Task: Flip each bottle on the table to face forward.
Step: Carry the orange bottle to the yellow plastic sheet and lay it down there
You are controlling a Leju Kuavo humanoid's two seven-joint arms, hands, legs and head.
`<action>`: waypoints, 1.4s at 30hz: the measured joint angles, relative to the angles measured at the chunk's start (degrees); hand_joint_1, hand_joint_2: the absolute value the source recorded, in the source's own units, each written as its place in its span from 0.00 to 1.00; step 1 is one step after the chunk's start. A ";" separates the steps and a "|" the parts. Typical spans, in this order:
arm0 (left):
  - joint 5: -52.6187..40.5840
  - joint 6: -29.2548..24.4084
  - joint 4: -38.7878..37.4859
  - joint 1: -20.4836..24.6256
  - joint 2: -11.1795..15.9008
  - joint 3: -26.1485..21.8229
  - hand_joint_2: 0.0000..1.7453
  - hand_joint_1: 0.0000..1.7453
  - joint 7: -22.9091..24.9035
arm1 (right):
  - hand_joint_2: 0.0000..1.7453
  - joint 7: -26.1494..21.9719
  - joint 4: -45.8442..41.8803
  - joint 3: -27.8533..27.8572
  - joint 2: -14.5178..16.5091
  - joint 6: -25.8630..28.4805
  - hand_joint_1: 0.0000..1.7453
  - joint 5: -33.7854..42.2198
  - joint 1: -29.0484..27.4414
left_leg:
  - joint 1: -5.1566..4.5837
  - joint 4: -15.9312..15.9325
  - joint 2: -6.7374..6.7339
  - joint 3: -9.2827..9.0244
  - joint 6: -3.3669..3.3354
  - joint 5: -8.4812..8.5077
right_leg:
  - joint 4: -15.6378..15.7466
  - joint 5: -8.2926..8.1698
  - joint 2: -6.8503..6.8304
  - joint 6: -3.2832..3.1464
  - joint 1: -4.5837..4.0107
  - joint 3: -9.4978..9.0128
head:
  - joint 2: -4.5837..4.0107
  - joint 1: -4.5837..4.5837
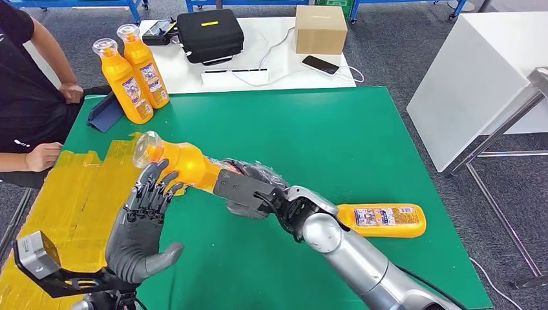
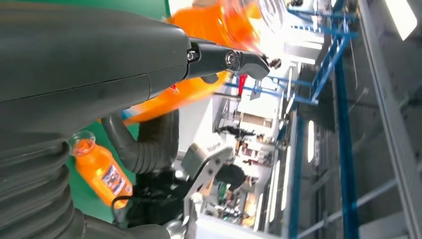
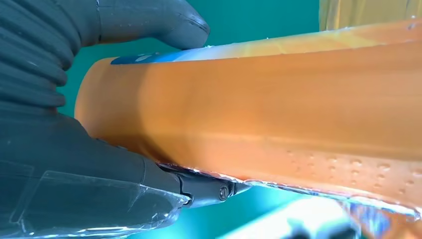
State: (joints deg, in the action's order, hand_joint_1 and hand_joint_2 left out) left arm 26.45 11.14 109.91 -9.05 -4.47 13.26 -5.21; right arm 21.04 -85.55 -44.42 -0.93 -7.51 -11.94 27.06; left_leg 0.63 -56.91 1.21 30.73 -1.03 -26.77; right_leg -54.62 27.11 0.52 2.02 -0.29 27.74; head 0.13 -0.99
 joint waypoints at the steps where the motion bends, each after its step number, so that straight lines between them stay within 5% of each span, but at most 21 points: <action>1: 0.48 -1.72 -0.01 0.28 -0.81 -0.79 1.00 0.00 0.92 | 1.00 -0.63 -0.12 0.50 0.75 1.73 1.00 -2.45 -0.64 | 0.00 0.00 0.01 0.02 0.00 0.01 | 0.00 0.00 0.00 0.00 0.00 0.02 | 0.00 0.01; 5: 0.35 -7.28 0.01 2.81 -4.77 -4.83 1.00 0.00 5.28 | 1.00 -2.82 -1.08 2.49 3.01 5.54 1.00 -8.00 -2.85 | -0.01 0.00 0.01 0.10 -0.03 0.06 | 0.00 -0.01 -0.01 0.00 0.02 0.06 | 0.00 0.02; 12: -0.76 -8.24 -0.31 4.66 -8.02 -7.11 1.00 0.00 6.99 | 1.00 -2.06 -1.46 3.10 5.17 5.65 1.00 -13.76 -4.20 | -0.01 -0.01 0.01 0.15 -0.02 0.06 | 0.00 -0.01 -0.01 0.00 0.03 0.11 | 0.00 0.01; 38: -1.02 -10.51 1.53 5.80 -9.36 -6.35 1.00 0.00 7.92 | 1.00 -0.97 -1.79 8.39 7.64 6.87 1.00 -19.57 -5.07 | -0.04 -0.01 0.01 0.18 0.01 0.09 | -0.07 -0.01 -0.01 0.00 0.11 0.19 | 0.00 0.01; 42: 0.22 -10.11 0.44 5.81 -7.97 -5.84 1.00 0.00 5.93 | 1.00 -0.94 -1.59 8.40 7.65 6.77 1.00 -19.55 -5.05 | -0.05 -0.01 0.01 0.18 0.01 0.09 | -0.07 -0.01 -0.01 0.00 0.11 0.19 | 0.00 0.01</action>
State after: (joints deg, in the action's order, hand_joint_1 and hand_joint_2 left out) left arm 26.67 1.03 110.35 -3.24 -12.45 7.42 0.72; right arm 20.11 -87.14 -36.02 6.72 -0.74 -31.49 22.01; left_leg 0.58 -56.92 1.23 30.91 -1.01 -26.68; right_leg -54.69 27.09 0.50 2.03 -0.18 27.93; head 0.13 -0.98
